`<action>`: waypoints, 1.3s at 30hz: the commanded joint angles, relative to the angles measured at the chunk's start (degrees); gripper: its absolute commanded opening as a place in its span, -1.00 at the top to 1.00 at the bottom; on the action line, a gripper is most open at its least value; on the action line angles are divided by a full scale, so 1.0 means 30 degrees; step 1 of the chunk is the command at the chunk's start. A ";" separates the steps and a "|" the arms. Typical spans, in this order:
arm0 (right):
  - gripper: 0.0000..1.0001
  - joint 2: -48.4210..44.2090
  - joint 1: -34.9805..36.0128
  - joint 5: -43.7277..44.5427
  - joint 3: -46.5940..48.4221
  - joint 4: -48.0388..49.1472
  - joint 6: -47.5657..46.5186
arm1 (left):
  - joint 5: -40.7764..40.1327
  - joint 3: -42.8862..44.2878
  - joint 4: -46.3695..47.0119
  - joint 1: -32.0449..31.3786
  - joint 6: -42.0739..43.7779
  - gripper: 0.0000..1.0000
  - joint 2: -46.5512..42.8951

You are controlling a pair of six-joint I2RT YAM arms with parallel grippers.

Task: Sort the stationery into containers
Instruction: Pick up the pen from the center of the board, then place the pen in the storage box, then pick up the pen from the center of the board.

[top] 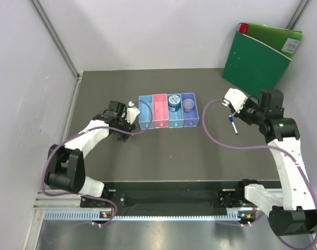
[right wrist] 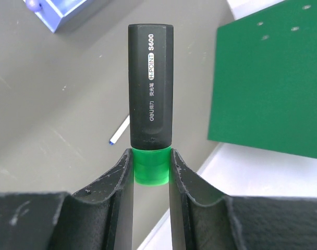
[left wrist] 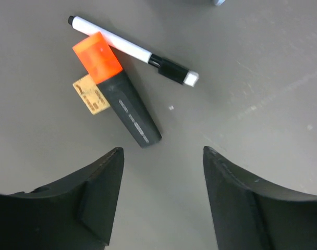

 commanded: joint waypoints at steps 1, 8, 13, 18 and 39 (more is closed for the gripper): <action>0.77 -0.0496 -0.0188 -0.0234 0.1693 -0.1557 0.0670 | -0.0227 -0.0458 0.2048 0.0393 0.0112 -0.27 0.1016; 0.76 -0.0439 -0.0130 -0.0086 0.3830 -0.2377 0.0992 | -0.0081 -0.0694 0.3015 0.1154 -0.0443 -0.19 0.1810; 0.75 -0.0146 0.0045 -0.0174 0.4565 -0.2641 0.1402 | -0.0227 -0.1045 0.3659 0.1390 -0.0591 -0.20 0.2162; 0.74 0.0147 0.0484 -0.0204 0.5414 -0.2671 0.2017 | -0.0286 -0.1309 0.4128 0.1449 -0.0475 -0.14 0.2775; 0.71 0.1524 0.3382 0.0382 0.7760 -0.2379 0.5529 | 0.0006 -0.1192 0.3252 0.1595 -0.0094 0.96 0.2694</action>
